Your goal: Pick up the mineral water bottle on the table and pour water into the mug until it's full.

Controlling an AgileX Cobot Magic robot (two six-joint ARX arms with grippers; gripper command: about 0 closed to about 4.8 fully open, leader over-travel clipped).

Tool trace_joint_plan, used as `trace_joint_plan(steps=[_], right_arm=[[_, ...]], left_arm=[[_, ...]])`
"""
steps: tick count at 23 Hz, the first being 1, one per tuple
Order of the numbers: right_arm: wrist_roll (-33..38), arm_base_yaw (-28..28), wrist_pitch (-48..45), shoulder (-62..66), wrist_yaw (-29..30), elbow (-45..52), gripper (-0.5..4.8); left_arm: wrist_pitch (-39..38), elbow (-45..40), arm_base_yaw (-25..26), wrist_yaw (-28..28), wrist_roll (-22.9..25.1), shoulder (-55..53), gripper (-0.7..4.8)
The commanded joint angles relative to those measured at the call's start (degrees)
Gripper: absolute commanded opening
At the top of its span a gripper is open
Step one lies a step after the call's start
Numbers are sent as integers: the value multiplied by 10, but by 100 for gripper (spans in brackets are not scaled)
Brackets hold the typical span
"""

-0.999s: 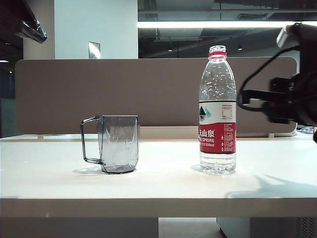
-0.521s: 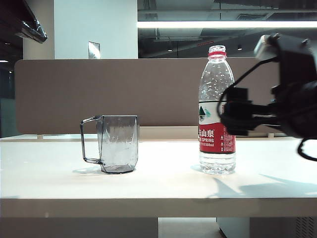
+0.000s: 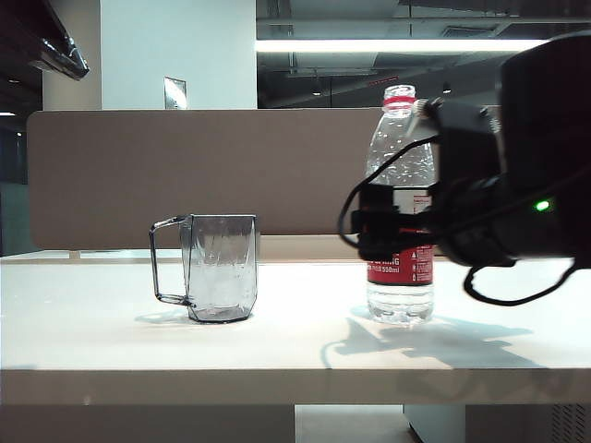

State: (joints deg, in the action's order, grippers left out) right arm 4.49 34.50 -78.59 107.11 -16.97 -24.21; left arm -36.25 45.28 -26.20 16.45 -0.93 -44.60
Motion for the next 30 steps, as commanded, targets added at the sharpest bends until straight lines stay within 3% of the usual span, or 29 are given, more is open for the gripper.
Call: trace_joint_plan(steps=[1,4,11,14,16,20,23,26,30], right_arm=[[0,1,-10,21,5,-26,472],[0,1,-10,31,4,-44,467],[0,-9,0,33,2,-65,365],[0,-14,10,33,2,-65,355],[0,-17,18,33,3,-66,304],[-1,-21,26,33,4,-68,301],[-41,-21,35,32,7,-78,284],[-83,-21,58,30,23,-88,202],[-129,-21,108,22,25,-107,202]], left_arm=[[3,3,0,3,1,1,-5],[3,3,0,3,1,1,-5],[3,3,0,3,1,1,-5],[3,3,0,3,1,1,-5],[3,3,0,3,1,1,-5],[3,3,0,3,1,1,-5],[3,3,0,3,1,1,-5],[3,3,0,3,1,1,-5],[3,3,0,3,1,1,-5]])
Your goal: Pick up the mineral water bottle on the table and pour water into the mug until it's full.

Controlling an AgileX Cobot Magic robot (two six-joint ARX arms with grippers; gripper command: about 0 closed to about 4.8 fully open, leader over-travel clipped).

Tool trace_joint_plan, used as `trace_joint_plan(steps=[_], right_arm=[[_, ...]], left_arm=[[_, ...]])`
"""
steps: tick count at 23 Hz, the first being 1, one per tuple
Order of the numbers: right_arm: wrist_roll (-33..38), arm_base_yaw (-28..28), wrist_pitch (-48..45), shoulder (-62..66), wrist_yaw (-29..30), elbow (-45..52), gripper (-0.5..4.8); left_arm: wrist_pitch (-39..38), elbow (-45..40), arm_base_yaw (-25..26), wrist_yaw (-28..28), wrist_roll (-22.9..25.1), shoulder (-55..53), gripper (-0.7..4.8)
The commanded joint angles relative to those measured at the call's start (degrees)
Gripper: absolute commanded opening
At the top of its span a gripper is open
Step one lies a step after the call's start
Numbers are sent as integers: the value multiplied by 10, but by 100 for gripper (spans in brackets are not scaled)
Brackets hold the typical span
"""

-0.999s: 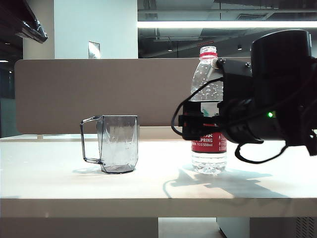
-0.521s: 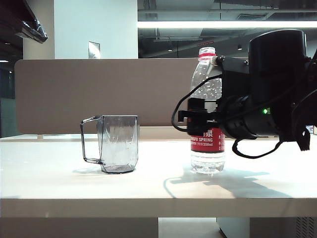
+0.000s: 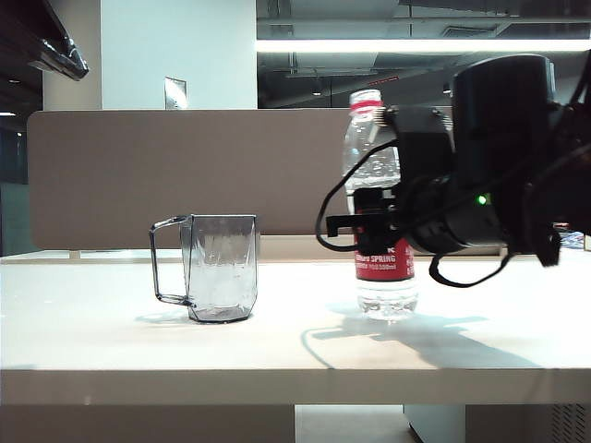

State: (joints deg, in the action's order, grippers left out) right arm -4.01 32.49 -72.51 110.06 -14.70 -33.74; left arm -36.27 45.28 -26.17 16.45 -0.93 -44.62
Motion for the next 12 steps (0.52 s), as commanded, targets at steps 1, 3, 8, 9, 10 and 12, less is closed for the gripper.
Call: trace_joint_plan(steps=[1,3,8,9,10,12], right_arm=[[-59,0,63,-11,2,-16,202],[-104,0,101,-21,1,-29,202],[-263,0,176,-56,-17,-62,202],[-285,0,176,-59,-22,-64,202],[-309,0,176,-62,-26,-67,202],[-362,0,177,-68,-33,-73,202]], left_arm=[[3,3,0,3,1,1,-5],[3,3,0,3,1,1,-5],[3,3,0,3,1,1,-5],[3,3,0,3,1,1,-5],[3,3,0,3,1,1,-5],[3,3,0,3,1,1,-5]])
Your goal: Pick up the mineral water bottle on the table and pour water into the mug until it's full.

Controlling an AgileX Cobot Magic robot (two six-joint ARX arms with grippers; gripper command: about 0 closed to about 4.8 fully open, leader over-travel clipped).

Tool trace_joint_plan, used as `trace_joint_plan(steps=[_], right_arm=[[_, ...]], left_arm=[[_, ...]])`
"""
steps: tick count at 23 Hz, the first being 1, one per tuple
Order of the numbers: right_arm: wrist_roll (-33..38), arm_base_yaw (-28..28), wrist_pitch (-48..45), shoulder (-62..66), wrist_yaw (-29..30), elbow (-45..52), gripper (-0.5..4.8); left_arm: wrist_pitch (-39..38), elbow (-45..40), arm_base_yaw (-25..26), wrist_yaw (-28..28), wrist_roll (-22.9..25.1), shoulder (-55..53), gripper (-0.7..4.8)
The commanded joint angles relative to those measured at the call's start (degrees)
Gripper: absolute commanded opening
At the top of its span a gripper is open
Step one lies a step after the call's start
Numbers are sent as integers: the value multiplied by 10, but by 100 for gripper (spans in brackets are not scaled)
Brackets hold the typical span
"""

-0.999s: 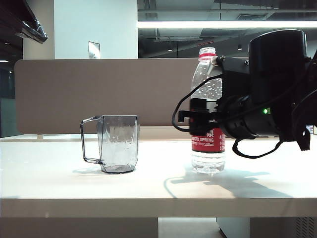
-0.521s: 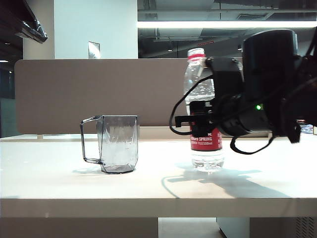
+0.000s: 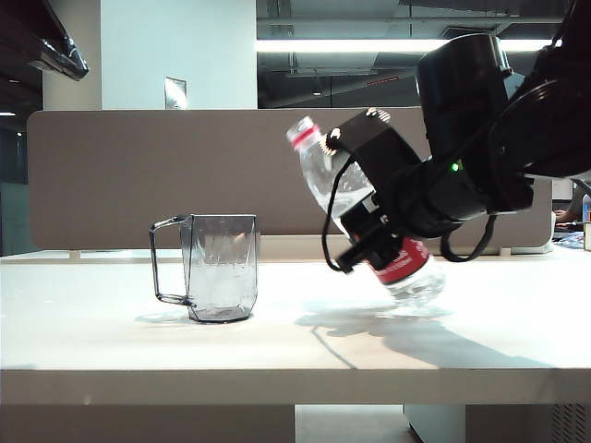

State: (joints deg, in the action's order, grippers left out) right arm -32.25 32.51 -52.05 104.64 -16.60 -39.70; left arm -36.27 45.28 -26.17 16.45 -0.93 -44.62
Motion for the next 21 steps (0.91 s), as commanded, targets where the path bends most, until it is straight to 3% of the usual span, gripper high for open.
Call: trace_joint_plan(steps=[1,4,21], right_arm=[[-109,0,-28,-16,-16,-17,202],[-171,0,-28,-17,-17,-26,202],[-379,3,-4,-17,-30,-81,202]], left_arm=[[3,3,0,3,1,1,-5],[3,3,0,3,1,1,-5],[3,3,0,3,1,1,-5]])
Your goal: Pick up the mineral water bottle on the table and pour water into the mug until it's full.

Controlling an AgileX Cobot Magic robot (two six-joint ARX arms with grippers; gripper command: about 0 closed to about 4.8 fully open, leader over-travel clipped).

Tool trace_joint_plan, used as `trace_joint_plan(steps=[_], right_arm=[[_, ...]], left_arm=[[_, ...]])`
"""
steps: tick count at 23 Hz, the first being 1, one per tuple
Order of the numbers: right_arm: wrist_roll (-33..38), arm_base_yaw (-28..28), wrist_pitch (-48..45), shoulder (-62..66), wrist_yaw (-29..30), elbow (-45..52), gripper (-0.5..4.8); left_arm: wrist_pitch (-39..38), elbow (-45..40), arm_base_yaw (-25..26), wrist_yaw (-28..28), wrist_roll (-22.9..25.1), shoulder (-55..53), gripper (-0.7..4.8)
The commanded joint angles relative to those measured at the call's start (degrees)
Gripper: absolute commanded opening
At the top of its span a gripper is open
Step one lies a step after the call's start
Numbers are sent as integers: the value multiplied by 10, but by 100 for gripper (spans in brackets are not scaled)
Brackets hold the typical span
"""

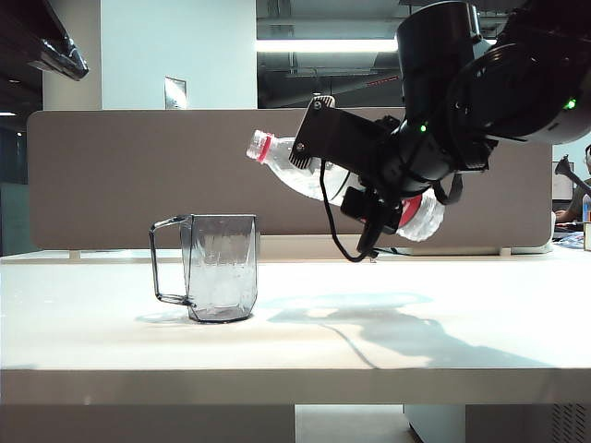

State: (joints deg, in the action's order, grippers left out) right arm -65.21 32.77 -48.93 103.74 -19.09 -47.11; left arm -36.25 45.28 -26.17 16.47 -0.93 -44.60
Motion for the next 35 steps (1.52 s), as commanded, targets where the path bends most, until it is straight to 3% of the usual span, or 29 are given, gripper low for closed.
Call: trace_joint_plan(steps=[1,15,35], right_arm=[[-58,1,-34,-8,-5,-7,202],[-188,1,-36,-8,-10,-15,202],[-286,1,-36,-8,-35,-35,202]], left_arm=[[3,3,0,3,1,1,-5],[3,3,0,3,1,1,-5],[3,3,0,3,1,1,-5]])
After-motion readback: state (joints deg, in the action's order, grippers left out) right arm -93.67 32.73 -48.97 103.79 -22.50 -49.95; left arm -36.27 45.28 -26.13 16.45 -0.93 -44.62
